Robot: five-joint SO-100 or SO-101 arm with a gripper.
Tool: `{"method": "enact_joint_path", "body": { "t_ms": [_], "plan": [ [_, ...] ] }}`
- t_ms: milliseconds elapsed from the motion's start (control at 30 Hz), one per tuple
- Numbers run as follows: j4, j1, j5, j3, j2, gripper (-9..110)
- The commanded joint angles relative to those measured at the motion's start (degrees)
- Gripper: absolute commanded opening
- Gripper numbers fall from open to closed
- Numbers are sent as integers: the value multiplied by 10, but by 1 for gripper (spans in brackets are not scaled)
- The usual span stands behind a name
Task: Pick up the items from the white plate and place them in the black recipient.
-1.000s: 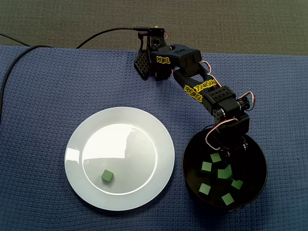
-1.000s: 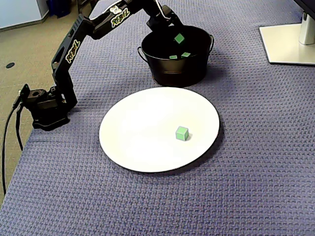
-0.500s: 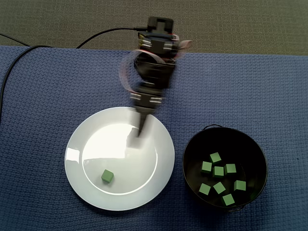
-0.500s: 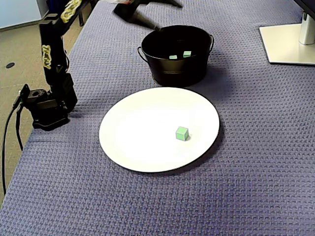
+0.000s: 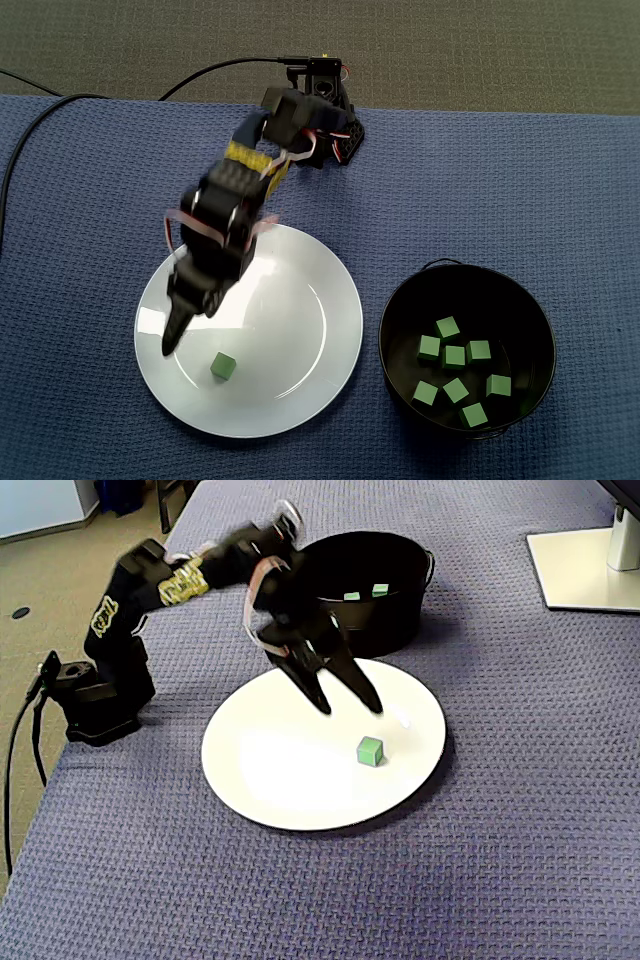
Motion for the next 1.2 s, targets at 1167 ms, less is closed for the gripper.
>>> {"method": "enact_joint_path", "body": {
  "t_ms": [1167],
  "plan": [
    [-74,-54,-33,-89,-170,6]
  ]
}}
